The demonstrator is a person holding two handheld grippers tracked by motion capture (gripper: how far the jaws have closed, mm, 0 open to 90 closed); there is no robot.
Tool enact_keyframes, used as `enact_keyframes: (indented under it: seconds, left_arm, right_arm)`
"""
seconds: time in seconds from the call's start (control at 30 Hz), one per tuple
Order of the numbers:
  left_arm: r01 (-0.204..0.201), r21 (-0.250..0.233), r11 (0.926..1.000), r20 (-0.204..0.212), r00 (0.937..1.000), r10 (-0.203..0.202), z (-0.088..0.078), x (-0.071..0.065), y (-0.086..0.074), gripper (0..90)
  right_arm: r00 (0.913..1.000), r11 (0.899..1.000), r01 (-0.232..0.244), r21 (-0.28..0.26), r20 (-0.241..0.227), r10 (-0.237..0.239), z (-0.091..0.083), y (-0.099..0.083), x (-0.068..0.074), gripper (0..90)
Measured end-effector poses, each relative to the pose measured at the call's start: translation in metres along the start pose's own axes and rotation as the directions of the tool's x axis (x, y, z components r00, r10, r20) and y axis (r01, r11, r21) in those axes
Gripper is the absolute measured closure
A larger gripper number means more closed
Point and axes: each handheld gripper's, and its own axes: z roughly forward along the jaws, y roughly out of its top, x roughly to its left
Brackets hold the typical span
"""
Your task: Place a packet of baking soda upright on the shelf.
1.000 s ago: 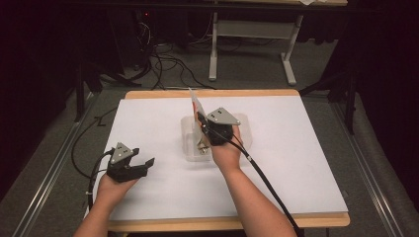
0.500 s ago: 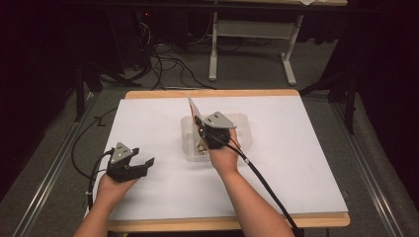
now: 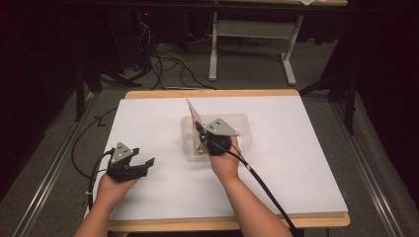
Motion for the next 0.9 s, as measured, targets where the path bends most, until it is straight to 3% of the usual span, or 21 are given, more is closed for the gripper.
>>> enact_keyframes:
  seconds: [0.9]
  left_arm:
    - [-0.007, 0.005, 1.0000, 0.002, 1.0000, 0.007, 0.002, -0.001, 0.000, 29.1]
  right_arm:
    - [0.9999, 1.000, 0.002, 0.020, 0.010, -0.002, -0.009, -0.011, 0.004, 89.8]
